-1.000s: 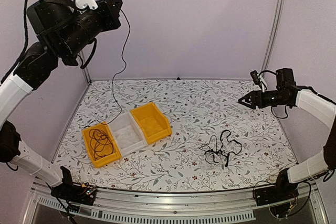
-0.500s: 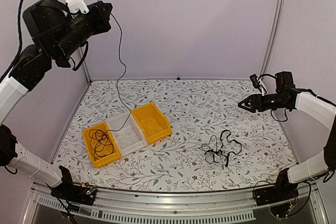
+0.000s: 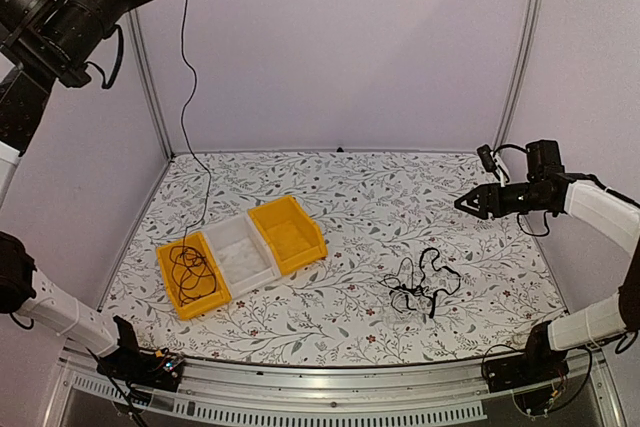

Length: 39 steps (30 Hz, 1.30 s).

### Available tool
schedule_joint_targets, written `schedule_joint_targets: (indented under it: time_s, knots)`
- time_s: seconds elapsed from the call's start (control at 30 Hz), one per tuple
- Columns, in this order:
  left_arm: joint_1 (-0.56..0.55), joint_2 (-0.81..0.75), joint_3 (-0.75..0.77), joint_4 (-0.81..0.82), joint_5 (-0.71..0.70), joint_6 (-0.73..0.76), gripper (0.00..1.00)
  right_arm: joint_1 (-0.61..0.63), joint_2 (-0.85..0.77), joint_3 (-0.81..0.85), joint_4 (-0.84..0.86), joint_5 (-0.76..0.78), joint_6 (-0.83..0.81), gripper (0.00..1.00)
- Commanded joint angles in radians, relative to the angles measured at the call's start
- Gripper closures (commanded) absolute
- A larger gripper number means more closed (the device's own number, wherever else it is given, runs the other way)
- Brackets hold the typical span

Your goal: Untangle the cables

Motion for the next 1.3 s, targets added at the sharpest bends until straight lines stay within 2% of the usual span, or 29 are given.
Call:
schedule_joint_targets:
  time_s: [0.0, 0.17, 0.3, 0.47, 0.57, 0.63, 0.9, 1.03, 1.13, 1.27]
  knots:
    - [-0.024, 0.044, 0.032, 0.028, 0.022, 0.066, 1.0, 0.0, -0.026, -0.009, 0.005, -0.001, -0.016, 0.29]
    - [-0.038, 0.075, 0.058, 0.047, 0.04, 0.087, 1.0, 0.0, -0.032, -0.007, 0.003, 0.003, -0.017, 0.29]
    - [-0.059, 0.127, 0.164, 0.051, 0.066, 0.167, 1.0, 0.0, -0.041, -0.011, 0.001, 0.007, -0.022, 0.29]
    - [-0.133, 0.235, 0.385, 0.11, 0.05, 0.403, 1.0, -0.002, -0.048, -0.021, 0.003, 0.006, -0.022, 0.29]
    - [-0.186, 0.265, 0.416, 0.243, 0.027, 0.557, 1.0, -0.003, -0.053, -0.023, 0.004, 0.006, -0.022, 0.29]
    - [-0.195, 0.273, 0.412, 0.262, 0.006, 0.611, 1.0, -0.005, -0.057, -0.028, 0.008, 0.006, -0.022, 0.29]
    - [-0.201, 0.245, 0.229, 0.197, -0.156, 0.704, 1.0, -0.012, -0.076, -0.044, -0.004, -0.01, -0.022, 0.29]
    - [-0.219, 0.188, 0.109, 0.174, -0.231, 0.698, 1.0, -0.001, -0.077, -0.001, -0.047, -0.162, -0.08, 0.38]
    - [-0.22, 0.131, 0.025, 0.149, -0.297, 0.68, 1.0, 0.036, -0.066, 0.037, -0.055, -0.195, -0.123, 0.41]
    - [-0.163, -0.007, -0.197, 0.092, -0.436, 0.66, 1.0, 0.076, -0.039, 0.089, -0.058, -0.206, -0.154, 0.42]
